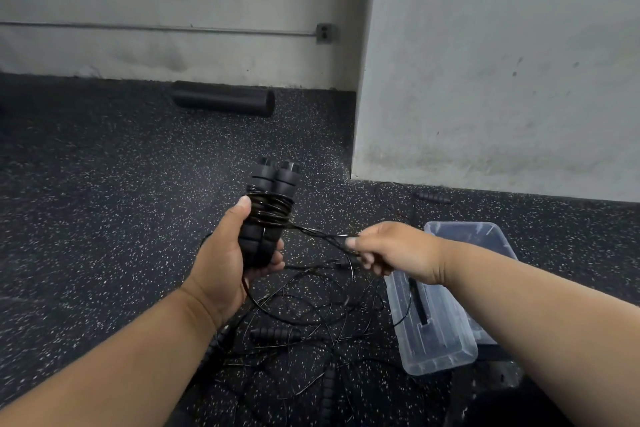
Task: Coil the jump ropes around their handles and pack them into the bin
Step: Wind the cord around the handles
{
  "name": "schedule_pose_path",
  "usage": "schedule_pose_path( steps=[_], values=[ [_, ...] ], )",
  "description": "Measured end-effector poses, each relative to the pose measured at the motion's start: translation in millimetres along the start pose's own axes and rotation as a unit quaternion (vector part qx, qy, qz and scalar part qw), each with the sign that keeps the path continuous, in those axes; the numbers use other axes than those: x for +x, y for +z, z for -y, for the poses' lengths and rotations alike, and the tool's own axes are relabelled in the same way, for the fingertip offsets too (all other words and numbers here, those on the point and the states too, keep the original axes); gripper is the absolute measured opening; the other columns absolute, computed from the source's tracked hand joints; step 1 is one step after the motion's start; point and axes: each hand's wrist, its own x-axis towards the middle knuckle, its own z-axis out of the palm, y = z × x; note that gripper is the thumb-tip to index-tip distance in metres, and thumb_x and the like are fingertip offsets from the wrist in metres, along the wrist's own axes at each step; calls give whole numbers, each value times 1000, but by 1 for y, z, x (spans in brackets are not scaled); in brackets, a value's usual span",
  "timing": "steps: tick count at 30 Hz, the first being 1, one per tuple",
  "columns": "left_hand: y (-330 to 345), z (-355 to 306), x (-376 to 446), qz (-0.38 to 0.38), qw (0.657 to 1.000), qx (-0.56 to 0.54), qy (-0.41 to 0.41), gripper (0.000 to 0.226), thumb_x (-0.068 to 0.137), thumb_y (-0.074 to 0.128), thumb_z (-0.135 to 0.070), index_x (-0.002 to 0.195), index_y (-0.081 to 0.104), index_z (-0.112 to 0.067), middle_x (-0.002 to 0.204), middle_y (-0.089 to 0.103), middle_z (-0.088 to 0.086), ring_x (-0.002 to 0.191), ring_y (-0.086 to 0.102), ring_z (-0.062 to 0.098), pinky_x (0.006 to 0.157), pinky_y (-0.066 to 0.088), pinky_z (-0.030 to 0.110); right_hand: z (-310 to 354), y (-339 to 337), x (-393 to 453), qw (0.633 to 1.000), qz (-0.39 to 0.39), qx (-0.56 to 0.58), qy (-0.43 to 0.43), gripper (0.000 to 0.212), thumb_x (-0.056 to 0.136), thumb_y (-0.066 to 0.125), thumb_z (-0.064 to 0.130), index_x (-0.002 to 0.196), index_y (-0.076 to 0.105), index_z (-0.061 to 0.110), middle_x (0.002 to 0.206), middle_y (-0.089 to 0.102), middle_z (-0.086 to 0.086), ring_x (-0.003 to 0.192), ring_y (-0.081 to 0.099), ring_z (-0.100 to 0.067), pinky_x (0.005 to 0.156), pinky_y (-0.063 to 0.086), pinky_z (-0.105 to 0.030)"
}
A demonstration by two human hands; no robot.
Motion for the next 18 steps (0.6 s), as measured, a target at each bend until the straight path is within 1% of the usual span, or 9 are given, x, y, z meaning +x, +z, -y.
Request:
schedule_pose_path(
  steps=[3,5,7,9,12,13,16,17,18],
  values=[
    [5,0,-2,-1,999,-36,-10,59,107,43,-53,117,68,-1,85,67,21,69,63,28,65,62,40,-8,0,7,971,-37,222,82,48,102,59,26,55,47,23,71,62,-2,58,54,-13,54,34,-28],
    [9,1,-2,-6,999,-49,-19,60,107,42,-53,118,68,1,85,67,21,67,62,28,63,61,40,-11,1,9,941,-65,315,107,49,101,58,22,53,46,23,74,65,-1,58,59,-11,51,37,-24],
    [11,1,-1,-11,998,-56,-33,61,108,42,-54,120,67,1,84,67,21,66,62,28,62,61,40,-11,1,12,914,-103,387,73,50,101,59,21,52,48,24,82,69,-1,65,64,-12,55,47,-25],
    [11,1,2,-17,996,-67,-55,63,107,42,-55,121,66,1,84,67,21,64,62,27,60,61,39,-4,-2,13,883,-143,446,23,49,102,60,20,53,56,22,89,72,-4,74,68,-15,69,52,-29],
    [13,2,5,-5,994,-68,-80,65,106,44,-58,122,67,1,84,67,21,64,63,27,60,62,39,11,-13,11,837,-153,524,-40,47,101,59,18,54,57,20,73,67,-5,72,67,-20,77,53,-32],
    [14,4,5,5,994,-62,-87,66,105,45,-58,122,66,1,85,67,22,65,63,28,61,62,40,17,-16,9,845,-143,512,-60,46,102,59,20,56,56,21,62,59,-4,66,63,-20,74,53,-32],
    [18,12,4,38,992,-46,-107,69,104,45,-60,122,66,3,84,67,23,66,63,29,63,62,40,29,-22,4,947,-167,264,-74,38,104,59,36,71,51,19,54,42,-5,53,49,-17,71,46,-29],
    [18,15,4,38,992,-41,-111,69,105,45,-59,122,66,4,83,67,23,65,63,29,63,61,40,30,-24,4,956,-179,221,-75,40,103,58,42,73,49,18,54,43,-5,53,50,-17,69,47,-27],
    [17,17,5,32,993,-37,-111,68,105,44,-59,121,65,4,82,67,22,64,62,28,63,61,40,33,-26,3,951,-187,237,-71,42,104,53,43,71,48,18,53,44,-6,55,54,-19,66,50,-27]
  ],
)
